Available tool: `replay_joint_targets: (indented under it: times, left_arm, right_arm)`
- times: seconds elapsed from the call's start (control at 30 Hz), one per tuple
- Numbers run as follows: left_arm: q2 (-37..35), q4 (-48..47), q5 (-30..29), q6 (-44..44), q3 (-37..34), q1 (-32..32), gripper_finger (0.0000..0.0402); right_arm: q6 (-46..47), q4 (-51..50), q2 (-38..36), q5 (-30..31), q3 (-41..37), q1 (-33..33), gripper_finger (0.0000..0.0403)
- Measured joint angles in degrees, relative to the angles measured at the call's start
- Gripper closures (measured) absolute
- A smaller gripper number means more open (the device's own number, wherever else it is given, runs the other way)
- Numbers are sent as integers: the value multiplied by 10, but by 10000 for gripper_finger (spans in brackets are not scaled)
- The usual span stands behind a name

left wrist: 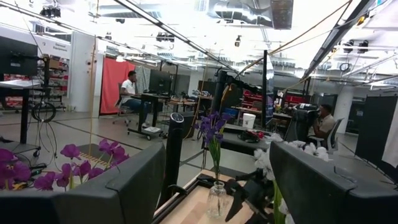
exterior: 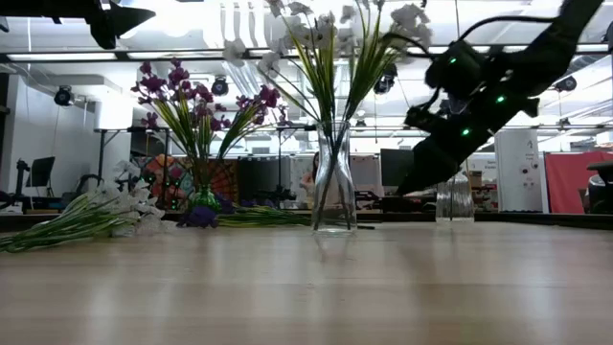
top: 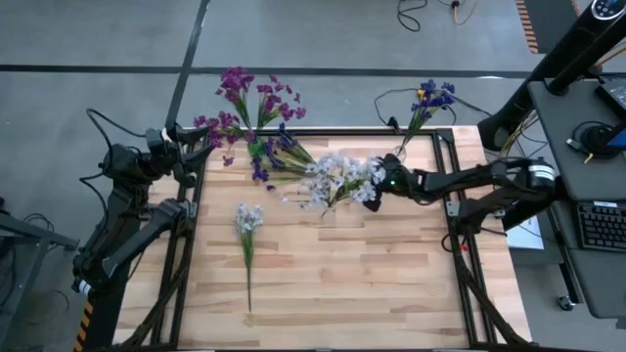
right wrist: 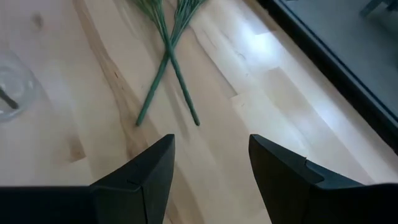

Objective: Sort flowers into vase by color
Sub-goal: Put the bottom blue flowers into the top transparent flower vase

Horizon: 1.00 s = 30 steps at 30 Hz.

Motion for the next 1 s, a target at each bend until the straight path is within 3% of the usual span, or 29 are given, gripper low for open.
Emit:
replay_joint_targets:
  times: [0.27, 0.7, 1.0]
  left_arm:
    - [0, 0, -36, 0, 0, 0, 132]
    - [0, 0, -44, 11, 0, 0, 132]
    - [0, 0, -44, 13, 0, 0, 132]
  right_arm:
    - [22, 0, -81, -4, -42, 1, 204]
    - [1, -8, -101, -6, 0, 20, 204]
    - [-21, -132, -163, -4, 45, 20, 204]
